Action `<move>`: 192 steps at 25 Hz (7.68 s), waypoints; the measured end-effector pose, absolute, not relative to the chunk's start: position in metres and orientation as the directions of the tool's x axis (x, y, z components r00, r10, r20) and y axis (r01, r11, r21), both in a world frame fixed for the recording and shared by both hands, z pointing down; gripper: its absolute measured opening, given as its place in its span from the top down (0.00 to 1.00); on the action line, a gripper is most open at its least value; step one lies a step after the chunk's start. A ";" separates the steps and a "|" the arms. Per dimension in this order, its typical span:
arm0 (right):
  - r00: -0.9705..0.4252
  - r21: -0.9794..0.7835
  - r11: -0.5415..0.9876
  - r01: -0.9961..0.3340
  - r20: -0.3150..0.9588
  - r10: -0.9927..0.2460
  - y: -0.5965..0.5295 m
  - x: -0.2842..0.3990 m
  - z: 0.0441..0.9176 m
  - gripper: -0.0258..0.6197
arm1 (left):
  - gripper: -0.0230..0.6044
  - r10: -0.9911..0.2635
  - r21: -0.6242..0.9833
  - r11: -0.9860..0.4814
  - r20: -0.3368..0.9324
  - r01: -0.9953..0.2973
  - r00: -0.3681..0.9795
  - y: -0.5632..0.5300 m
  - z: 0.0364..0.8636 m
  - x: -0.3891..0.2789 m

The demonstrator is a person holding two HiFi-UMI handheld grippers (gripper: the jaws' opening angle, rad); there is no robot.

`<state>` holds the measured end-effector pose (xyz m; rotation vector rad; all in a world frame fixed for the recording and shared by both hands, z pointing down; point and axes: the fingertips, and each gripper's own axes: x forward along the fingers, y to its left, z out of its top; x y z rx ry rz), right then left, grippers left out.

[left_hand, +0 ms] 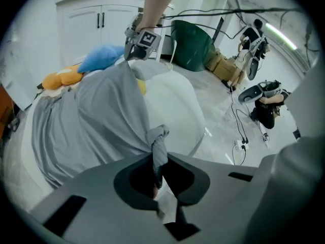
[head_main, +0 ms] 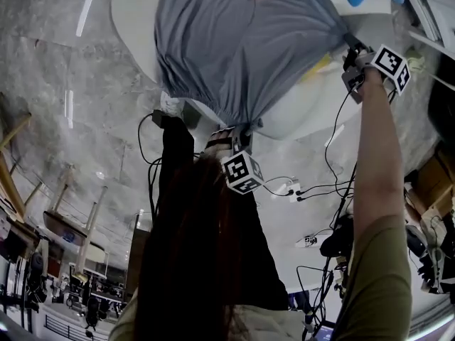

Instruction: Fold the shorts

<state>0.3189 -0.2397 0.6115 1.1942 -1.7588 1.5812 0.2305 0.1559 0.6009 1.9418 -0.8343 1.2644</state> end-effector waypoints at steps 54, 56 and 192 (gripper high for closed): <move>-0.540 -0.407 0.605 -0.684 0.840 -0.045 -0.177 -0.056 0.570 0.44 | 0.37 -0.248 0.404 0.166 0.900 -0.900 0.358 0.173 0.642 -0.097; -0.508 -0.406 0.564 -0.719 0.861 -0.028 -0.126 -0.017 0.578 0.44 | 0.37 -0.249 0.393 0.140 0.902 -0.909 0.352 0.163 0.634 -0.105; -0.595 -0.523 0.349 -0.777 0.792 -0.136 -0.160 0.091 0.570 0.44 | 0.63 -0.278 0.263 -0.424 0.873 -0.866 0.401 -0.105 0.582 -0.077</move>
